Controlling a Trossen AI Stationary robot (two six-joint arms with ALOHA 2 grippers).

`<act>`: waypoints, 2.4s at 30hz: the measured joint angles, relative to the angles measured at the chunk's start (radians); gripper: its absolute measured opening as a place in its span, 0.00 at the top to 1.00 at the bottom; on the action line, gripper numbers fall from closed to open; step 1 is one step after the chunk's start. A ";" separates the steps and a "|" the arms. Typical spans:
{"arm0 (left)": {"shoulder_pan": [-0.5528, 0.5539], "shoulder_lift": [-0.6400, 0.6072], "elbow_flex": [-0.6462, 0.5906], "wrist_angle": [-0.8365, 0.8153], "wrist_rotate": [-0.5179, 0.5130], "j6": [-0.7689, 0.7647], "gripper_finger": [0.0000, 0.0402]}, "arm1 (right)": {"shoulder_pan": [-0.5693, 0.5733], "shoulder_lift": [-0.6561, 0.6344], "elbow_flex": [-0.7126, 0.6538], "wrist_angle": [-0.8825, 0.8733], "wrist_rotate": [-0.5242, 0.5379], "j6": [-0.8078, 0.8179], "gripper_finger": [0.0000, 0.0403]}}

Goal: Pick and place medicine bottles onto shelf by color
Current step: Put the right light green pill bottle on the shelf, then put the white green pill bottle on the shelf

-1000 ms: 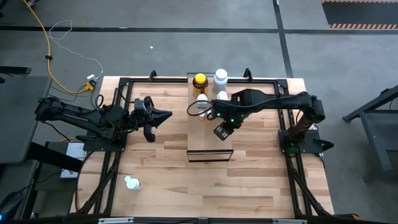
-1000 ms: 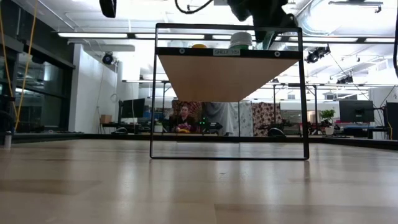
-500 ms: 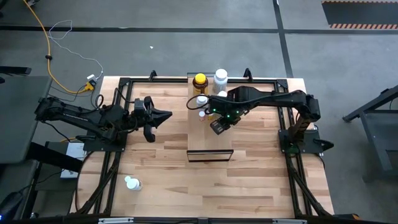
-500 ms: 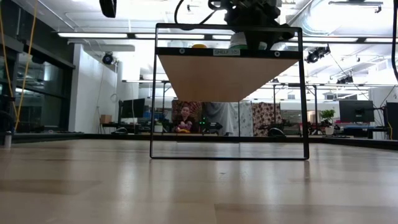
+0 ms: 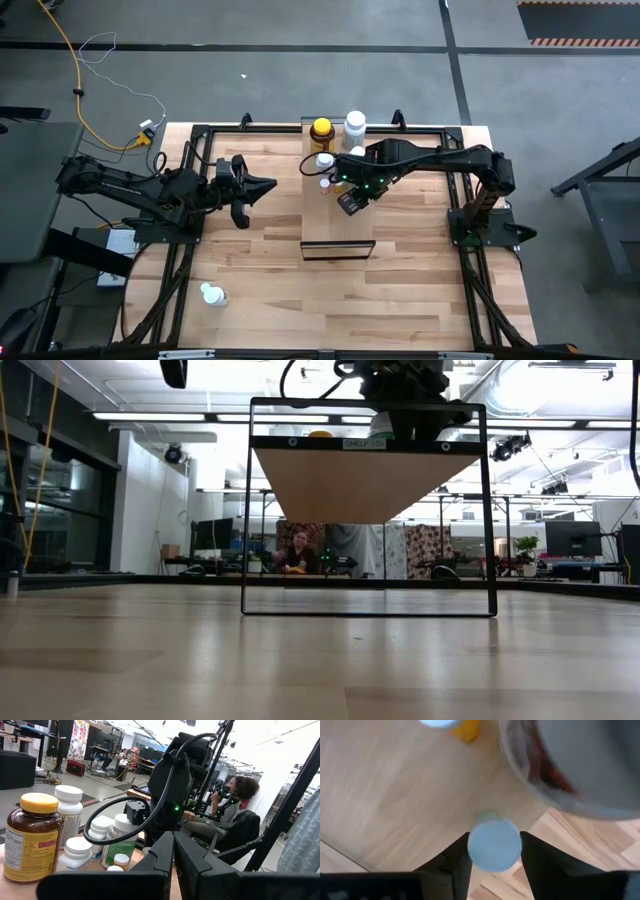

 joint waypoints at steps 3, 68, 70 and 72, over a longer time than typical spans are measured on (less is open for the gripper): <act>0.000 0.000 0.000 0.000 0.000 0.000 0.99 | 0.000 0.000 0.000 0.018 0.019 0.000 0.59; 0.000 0.000 0.000 -0.001 0.035 -0.011 0.99 | 0.349 -0.964 -1.002 1.156 0.394 -0.612 0.99; 0.000 0.000 0.000 -0.001 0.038 0.001 0.99 | 0.344 -0.964 -1.002 1.156 0.390 -0.611 1.00; 0.000 0.000 0.000 -0.001 0.038 0.009 0.99 | 0.344 -0.964 -1.002 1.156 0.383 -0.607 0.99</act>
